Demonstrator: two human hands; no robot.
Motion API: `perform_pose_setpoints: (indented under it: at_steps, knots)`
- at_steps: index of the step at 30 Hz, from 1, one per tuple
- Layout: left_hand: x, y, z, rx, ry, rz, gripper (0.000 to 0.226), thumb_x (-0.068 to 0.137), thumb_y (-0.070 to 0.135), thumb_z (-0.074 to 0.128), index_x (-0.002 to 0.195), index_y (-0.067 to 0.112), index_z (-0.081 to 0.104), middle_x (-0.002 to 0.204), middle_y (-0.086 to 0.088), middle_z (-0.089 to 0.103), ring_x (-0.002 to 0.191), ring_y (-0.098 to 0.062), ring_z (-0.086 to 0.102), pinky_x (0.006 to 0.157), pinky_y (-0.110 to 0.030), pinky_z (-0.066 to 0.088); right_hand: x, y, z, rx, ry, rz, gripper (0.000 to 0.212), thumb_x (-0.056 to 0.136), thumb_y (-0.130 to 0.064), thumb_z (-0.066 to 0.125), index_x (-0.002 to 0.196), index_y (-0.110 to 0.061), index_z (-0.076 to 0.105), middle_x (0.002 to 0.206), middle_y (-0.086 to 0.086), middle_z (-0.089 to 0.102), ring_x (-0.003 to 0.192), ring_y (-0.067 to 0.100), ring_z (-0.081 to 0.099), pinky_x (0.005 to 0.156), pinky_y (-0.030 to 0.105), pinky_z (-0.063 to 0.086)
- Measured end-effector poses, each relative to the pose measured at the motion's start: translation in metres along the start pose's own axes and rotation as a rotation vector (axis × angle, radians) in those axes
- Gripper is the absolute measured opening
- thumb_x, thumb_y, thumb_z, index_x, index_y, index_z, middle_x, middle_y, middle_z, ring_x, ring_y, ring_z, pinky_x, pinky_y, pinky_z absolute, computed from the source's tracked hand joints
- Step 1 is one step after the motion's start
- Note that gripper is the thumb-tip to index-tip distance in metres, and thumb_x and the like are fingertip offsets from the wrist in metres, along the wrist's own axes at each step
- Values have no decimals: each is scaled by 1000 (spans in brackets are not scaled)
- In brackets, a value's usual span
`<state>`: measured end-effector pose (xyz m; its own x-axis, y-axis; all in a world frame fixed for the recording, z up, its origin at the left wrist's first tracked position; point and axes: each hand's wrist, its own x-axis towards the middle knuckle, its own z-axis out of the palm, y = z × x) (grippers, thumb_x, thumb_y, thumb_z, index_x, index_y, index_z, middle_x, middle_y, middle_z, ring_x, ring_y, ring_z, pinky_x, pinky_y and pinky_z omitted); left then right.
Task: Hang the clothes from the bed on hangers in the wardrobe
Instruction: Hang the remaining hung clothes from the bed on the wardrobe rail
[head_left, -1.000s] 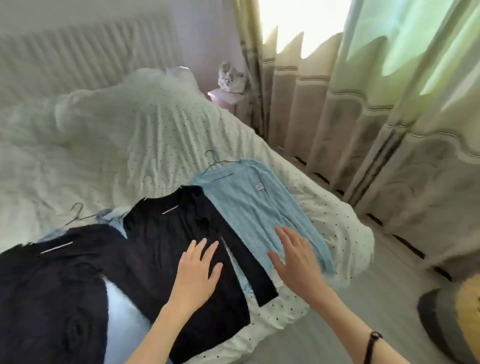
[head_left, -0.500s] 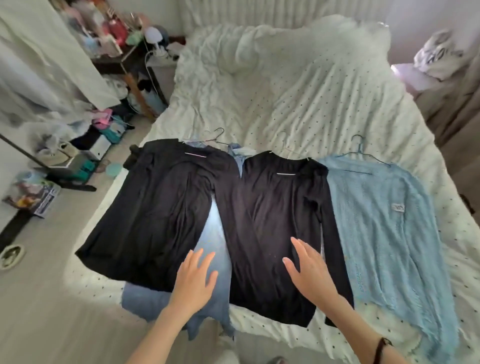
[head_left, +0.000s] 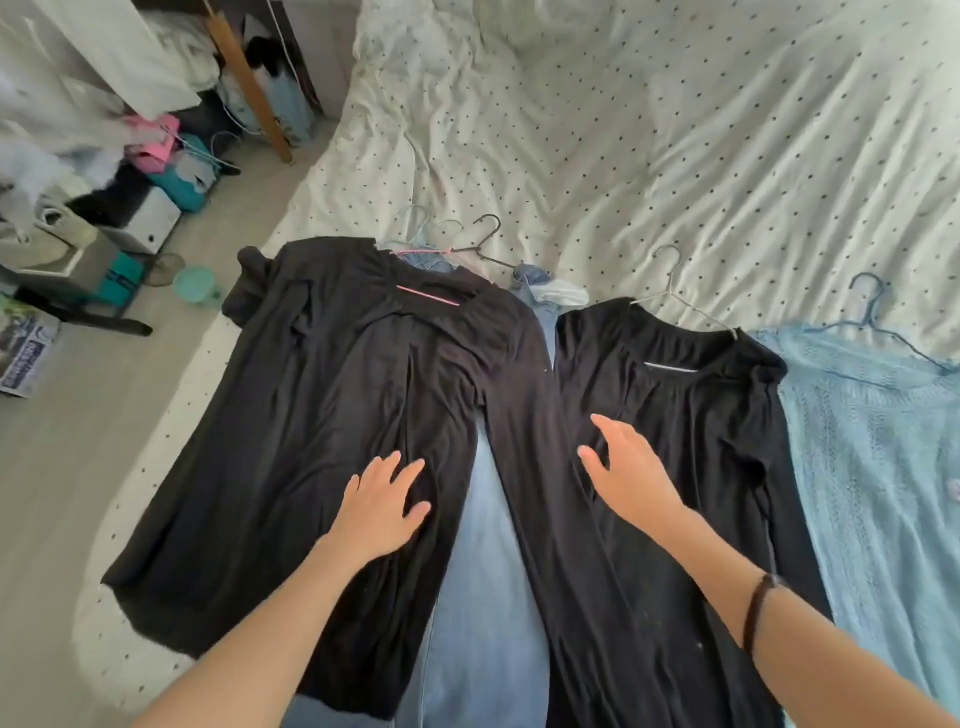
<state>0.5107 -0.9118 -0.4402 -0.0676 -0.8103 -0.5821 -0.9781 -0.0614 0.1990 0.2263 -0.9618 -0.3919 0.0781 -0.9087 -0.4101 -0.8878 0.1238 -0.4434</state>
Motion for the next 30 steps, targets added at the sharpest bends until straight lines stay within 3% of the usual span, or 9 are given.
perform_pose_setpoints:
  at_steps: [6, 11, 18, 21, 24, 26, 28, 30]
  knots:
    - [89, -62, 0, 31, -50, -71, 66, 96, 41, 40, 149, 25, 4, 156, -10, 1, 143, -30, 1, 115, -45, 16, 131, -51, 37, 51, -72, 53, 51, 98, -31, 42, 143, -10, 29, 144, 11, 37, 132, 27, 36, 107, 38, 30]
    - [141, -81, 4, 35, 57, -34, 74, 94, 43, 45, 148, 26, -4, 156, -12, -7, 143, -33, -3, 114, -45, 15, 221, -70, 43, 40, -6, 76, 49, 98, -28, 41, 141, -7, 33, 141, 12, 41, 129, 28, 39, 105, 37, 31]
    - [171, -91, 26, 44, -53, -27, 79, 93, 40, 50, 147, 32, -6, 155, -8, -17, 142, -31, -11, 114, -46, 10, 297, -73, 54, -153, -128, 62, 58, 98, -31, 39, 144, -1, 20, 147, 19, 29, 134, 36, 28, 107, 40, 26]
    - [177, -93, 22, -18, -107, -21, 79, 92, 36, 53, 147, 33, -3, 155, -6, -16, 142, -30, -12, 114, -47, 9, 313, -78, 55, -96, -89, 123, 60, 97, -34, 42, 143, 0, 22, 144, 22, 31, 133, 38, 29, 107, 42, 26]
    - [181, -98, 13, -65, -188, -10, 78, 93, 30, 53, 148, 31, -2, 155, -5, -16, 142, -30, -12, 114, -47, 9, 318, -88, 51, 12, 1, 172, 47, 96, -32, 45, 129, 2, 43, 130, 23, 48, 122, 38, 42, 97, 39, 34]
    - [183, -101, 7, -114, -237, -20, 74, 94, 29, 51, 148, 31, 1, 156, -4, -13, 143, -29, -10, 114, -47, 10, 310, -97, 48, 111, 41, 143, 34, 97, -28, 45, 106, 1, 59, 107, 20, 61, 106, 35, 53, 79, 33, 38]
    - [182, -98, 1, -206, -224, -65, 63, 96, 30, 47, 148, 30, 12, 157, -3, -3, 144, -26, -4, 115, -47, 15, 295, -104, 41, 172, 120, 111, 29, 96, -30, 48, 84, -5, 58, 81, 11, 58, 89, 30, 55, 66, 29, 31]
    - [172, -88, -7, -341, -89, -147, 47, 97, 28, 43, 143, 22, 32, 153, -4, 23, 141, -22, 16, 112, -44, 23, 274, -109, 29, 194, 247, 105, 34, 92, -37, 52, 76, -8, 50, 70, 4, 51, 76, 25, 49, 63, 29, 27]
